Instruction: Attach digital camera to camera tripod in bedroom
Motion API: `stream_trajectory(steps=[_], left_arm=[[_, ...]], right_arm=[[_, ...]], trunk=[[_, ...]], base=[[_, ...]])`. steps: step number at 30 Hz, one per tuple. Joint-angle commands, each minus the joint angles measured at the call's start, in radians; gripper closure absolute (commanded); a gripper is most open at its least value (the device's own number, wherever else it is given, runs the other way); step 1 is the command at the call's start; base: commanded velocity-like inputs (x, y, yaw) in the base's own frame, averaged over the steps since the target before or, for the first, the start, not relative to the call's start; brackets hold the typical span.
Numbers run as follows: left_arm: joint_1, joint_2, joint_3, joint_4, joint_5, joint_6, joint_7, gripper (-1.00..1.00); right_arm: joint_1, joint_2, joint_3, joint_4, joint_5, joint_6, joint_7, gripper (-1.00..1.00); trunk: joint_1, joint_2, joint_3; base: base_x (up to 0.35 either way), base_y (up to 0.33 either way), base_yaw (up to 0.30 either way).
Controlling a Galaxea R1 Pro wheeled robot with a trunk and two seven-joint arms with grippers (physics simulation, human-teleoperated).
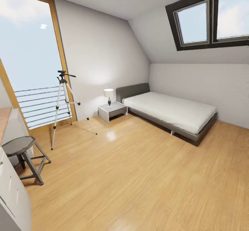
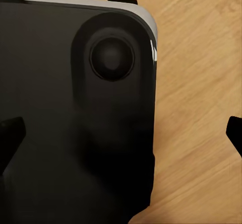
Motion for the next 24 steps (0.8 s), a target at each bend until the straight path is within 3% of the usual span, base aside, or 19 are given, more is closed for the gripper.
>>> stream_trajectory(steps=[1,24], left_arm=[[0.0,0.0,0.0,0.0,0.008,-0.002,-0.001,-1.0],[0.0,0.0,-0.001,0.0,0.007,-0.001,0.005,-1.0]], right_arm=[[0.0,0.0,0.0,0.0,0.001,-0.003,-0.001,-1.0],[0.0,0.0,0.001,0.0,0.001,-0.003,-0.001,-1.0]], trunk=[[0.0,0.0,-0.001],[0.0,0.0,-0.001]], base=[[0.0,0.0,-0.146],[0.0,0.0,-0.127]])
